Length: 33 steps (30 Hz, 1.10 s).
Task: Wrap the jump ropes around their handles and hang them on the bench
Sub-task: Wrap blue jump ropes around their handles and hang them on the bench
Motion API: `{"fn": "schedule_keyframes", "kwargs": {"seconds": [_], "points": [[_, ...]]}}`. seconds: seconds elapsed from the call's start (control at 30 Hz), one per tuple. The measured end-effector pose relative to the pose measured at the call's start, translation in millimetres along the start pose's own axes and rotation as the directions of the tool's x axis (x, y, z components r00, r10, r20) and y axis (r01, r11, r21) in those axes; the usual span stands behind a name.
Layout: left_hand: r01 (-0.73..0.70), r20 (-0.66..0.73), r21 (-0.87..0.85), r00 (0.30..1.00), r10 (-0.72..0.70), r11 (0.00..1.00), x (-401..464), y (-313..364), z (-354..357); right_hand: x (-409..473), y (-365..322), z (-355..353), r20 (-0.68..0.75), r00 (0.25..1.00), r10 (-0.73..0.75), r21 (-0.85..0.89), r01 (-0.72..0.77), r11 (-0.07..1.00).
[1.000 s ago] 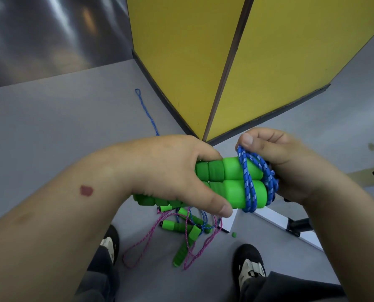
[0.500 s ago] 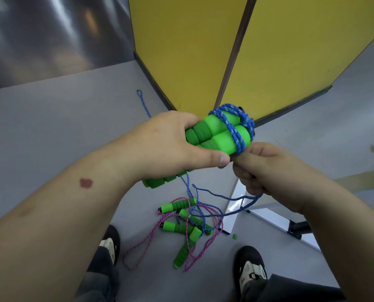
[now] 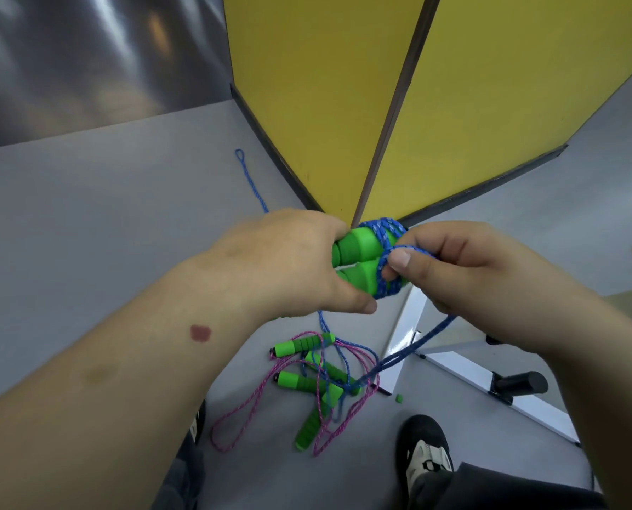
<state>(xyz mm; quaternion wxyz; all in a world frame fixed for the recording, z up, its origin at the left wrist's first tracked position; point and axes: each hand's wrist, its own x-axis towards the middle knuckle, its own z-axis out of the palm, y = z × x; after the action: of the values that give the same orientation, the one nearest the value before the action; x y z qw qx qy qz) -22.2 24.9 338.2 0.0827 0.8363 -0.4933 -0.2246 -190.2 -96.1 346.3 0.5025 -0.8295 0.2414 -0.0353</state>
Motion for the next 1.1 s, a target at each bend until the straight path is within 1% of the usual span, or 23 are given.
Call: {"fn": "schedule_keyframes", "kwargs": {"seconds": [0.07,0.13,0.2,0.3,0.37,0.4,0.47,0.57,0.67,0.73,0.8,0.83,0.87,0.9,0.93,0.97,1.0,1.07,1.1], "points": [[-0.049,0.033,0.045,0.998,0.048,0.998,-1.4,1.7,0.1,0.9,0.6,-0.6,-0.060,0.998,-0.030,-0.012,0.029,1.000],[-0.101,0.073,0.078,0.993,0.095,0.992,-2.8,3.8,0.4,1.5,-0.2,-0.3,-0.120,0.988,-0.095,-0.026,0.093,0.995],[-0.138,0.110,0.088,0.986,0.129,0.986,-5.1,6.8,0.2,4.6,0.8,0.3,-0.139,0.979,-0.152,-0.042,0.148,0.988],[-0.146,0.156,0.071,0.979,0.133,0.987,-8.2,8.5,-3.5,8.6,7.2,1.3,-0.186,0.967,-0.172,0.015,0.177,0.984],[-0.141,0.207,0.043,0.970,0.129,0.989,-10.2,6.9,-6.8,11.6,13.8,1.2,-0.184,0.969,-0.165,0.082,0.183,0.980],[-0.139,0.242,0.008,0.961,0.133,0.990,-11.6,6.5,-8.3,12.4,17.0,0.7,-0.168,0.975,-0.145,0.143,0.170,0.975],[-0.140,0.313,-0.085,0.936,0.159,0.987,-13.9,6.1,-10.6,15.1,24.8,-0.6,-0.119,0.990,-0.075,0.299,0.108,0.948],[-0.174,0.373,-0.216,0.895,0.246,0.961,-16.9,5.3,-15.1,16.4,29.2,-1.4,-0.042,0.999,-0.005,0.440,0.023,0.898],[-0.211,0.381,-0.333,0.862,0.336,0.919,-19.9,3.5,-20.7,17.1,28.0,1.1,-0.008,0.999,0.046,0.598,-0.032,0.801],[-0.218,0.344,-0.405,0.863,0.369,0.888,-20.4,1.4,-22.8,17.6,29.8,4.1,0.069,0.996,0.051,0.708,-0.085,0.701],[-0.223,0.277,-0.478,0.880,0.387,0.849,-19.7,-1.2,-24.1,16.8,26.2,11.2,0.224,0.973,-0.062,0.838,-0.160,0.521],[-0.225,0.237,-0.506,0.892,0.386,0.832,-18.7,-2.9,-24.3,17.0,27.5,15.5,0.235,0.969,-0.078,0.846,-0.164,0.507],[-0.223,0.193,-0.524,0.909,0.370,0.822,-17.4,-4.6,-24.0,19.7,32.2,16.2,0.228,0.974,-0.012,0.813,-0.183,0.552],[-0.218,0.144,-0.536,0.928,0.343,0.815,-15.6,-5.9,-23.1,20.9,36.5,15.7,0.150,0.985,0.086,0.709,-0.168,0.685],[-0.207,0.091,-0.545,0.949,0.303,0.812,-13.3,-7.1,-21.6,20.9,39.4,14.7,0.049,0.986,0.160,0.597,-0.157,0.787],[-0.189,0.038,-0.546,0.968,0.249,0.816,-10.7,-8.2,-19.8,19.3,37.4,15.9,0.023,0.985,0.170,0.551,-0.154,0.820],[-0.158,-0.005,-0.533,0.983,0.184,0.831,-8.6,-8.7,-18.5,18.8,33.2,17.6,0.021,0.983,0.183,0.534,-0.166,0.829],[-0.086,-0.055,-0.480,0.996,0.068,0.873,-5.8,-8.8,-16.4,17.6,25.1,22.4,0.070,0.983,0.172,0.480,-0.184,0.858],[-0.050,-0.068,-0.443,0.997,0.022,0.895,-4.3,-8.6,-15.3,16.5,22.8,24.7,0.081,0.981,0.179,0.418,-0.196,0.887]]}}
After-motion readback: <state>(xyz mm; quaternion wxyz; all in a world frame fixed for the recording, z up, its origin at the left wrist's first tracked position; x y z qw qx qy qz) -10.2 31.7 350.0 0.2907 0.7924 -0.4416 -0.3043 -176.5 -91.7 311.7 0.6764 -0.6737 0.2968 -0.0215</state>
